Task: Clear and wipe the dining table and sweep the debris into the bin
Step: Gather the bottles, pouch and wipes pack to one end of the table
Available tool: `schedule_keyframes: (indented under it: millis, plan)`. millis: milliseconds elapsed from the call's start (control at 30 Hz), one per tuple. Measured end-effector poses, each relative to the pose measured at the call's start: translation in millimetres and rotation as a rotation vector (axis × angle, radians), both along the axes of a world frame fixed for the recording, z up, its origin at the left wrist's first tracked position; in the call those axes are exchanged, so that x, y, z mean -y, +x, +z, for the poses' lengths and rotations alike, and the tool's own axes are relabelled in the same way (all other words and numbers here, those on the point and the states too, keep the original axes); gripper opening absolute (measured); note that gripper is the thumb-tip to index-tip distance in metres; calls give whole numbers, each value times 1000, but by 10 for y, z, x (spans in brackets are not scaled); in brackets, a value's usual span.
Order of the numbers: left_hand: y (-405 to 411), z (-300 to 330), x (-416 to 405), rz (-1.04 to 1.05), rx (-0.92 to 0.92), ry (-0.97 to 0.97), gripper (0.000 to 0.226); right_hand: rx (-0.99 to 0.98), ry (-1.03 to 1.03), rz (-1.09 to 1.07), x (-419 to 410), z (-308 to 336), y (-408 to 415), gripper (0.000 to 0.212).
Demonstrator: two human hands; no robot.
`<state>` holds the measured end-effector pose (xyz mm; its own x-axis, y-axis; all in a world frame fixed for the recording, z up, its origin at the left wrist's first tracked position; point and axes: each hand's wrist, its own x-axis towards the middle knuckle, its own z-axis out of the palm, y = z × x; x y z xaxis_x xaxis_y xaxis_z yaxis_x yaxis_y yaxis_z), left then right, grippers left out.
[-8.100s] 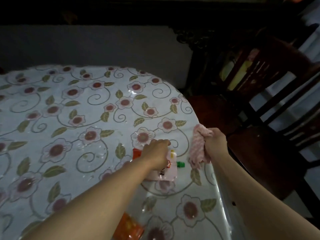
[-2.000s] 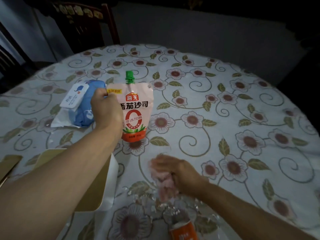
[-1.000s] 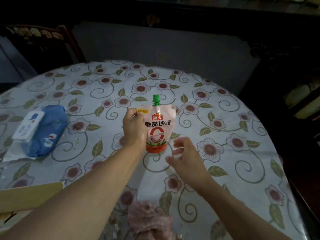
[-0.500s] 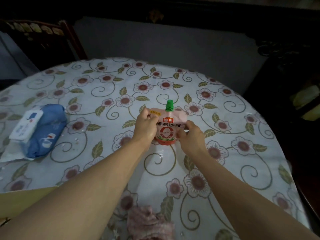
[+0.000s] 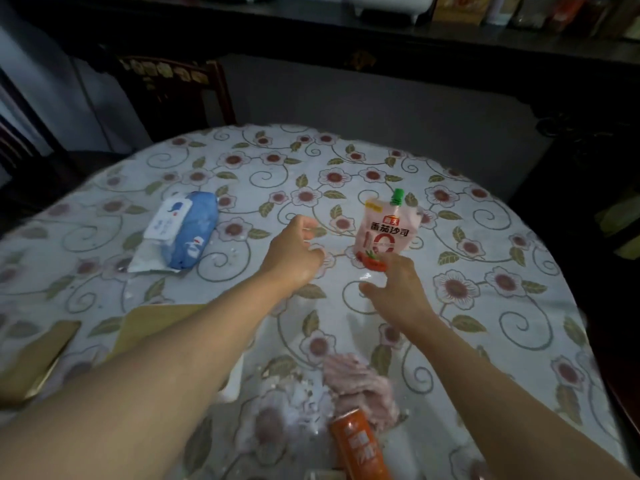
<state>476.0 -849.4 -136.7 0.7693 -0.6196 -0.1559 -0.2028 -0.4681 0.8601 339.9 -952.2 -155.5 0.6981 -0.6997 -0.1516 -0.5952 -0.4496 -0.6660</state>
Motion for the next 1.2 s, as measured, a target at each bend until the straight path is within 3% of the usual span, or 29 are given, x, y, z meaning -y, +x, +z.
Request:
schedule_keyframes:
  millis: [267, 400, 500, 700, 867, 1000, 1200]
  plan:
    - [379, 85, -1226, 147, 65, 122, 40, 2, -122, 551, -1469, 109, 308, 67]
    - [472, 42, -1713, 175, 73, 183, 42, -113, -292, 685, -1929, -5, 503, 76]
    - [487, -34, -1978, 184, 66, 207, 40, -220, -428, 718, -2142, -117, 618, 69]
    - [464, -119, -2219, 190, 23, 191, 38, -261, -587, 664, -2277, -277, 729, 47]
    - [580, -31, -2212, 306, 153, 108, 30, -116, -524, 483, -2094, -121, 677, 51]
    - [743, 56, -2023, 410, 156, 7, 28, -209, -602, 357, -1720, 101, 726, 49]
    - [890, -54, -1664, 358, 161, 101, 33, -280, -551, 220, -1059, 111, 892, 45]
